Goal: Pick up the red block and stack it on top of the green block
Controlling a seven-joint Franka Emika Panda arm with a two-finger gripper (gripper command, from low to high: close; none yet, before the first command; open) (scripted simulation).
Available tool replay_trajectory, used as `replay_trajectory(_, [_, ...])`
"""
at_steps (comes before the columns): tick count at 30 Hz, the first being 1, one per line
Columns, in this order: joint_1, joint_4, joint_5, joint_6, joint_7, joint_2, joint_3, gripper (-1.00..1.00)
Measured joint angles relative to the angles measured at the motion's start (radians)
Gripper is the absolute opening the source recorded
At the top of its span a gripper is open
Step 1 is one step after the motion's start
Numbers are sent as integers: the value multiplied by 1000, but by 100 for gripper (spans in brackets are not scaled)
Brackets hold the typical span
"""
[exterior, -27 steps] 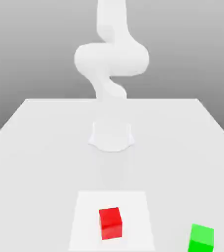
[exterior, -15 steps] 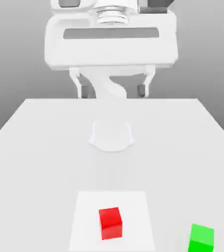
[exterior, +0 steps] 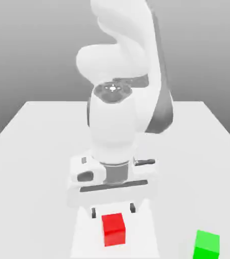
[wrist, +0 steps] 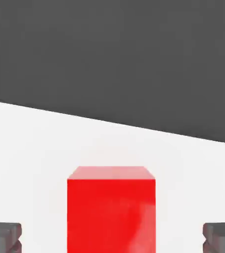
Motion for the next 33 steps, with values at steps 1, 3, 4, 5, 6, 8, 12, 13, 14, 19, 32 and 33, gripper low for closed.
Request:
replay_trajectory(1, [-6,5,3,31,-2,37,7,0])
replay_trajectory(3, [-9,8,6,47,-4,56,10,-100])
replay_trajectory(4, [-9,8,5,47,-4,56,10,-100])
replay_trajectory(5, [-9,8,5,47,-3,56,10,-100])
replay_trajectory(6, [-9,8,4,47,-3,56,10,-100])
replay_trajectory(8, [-11,9,5,55,-4,66,12,-100])
replay_trajectory(12, [-4,-6,-12,-31,8,-36,2,-100])
replay_trajectory(13, [-3,-11,-17,-61,12,-71,-1,-100])
replay_trajectory(14, [-2,-17,-22,-91,15,-106,-2,-100])
replay_trajectory(19, [27,49,-49,-166,-137,-116,65,-100])
replay_trajectory(32, [137,258,-140,-278,-580,-11,254,-100])
replay_trajectory(33, [144,262,-154,-253,-578,20,250,-100])
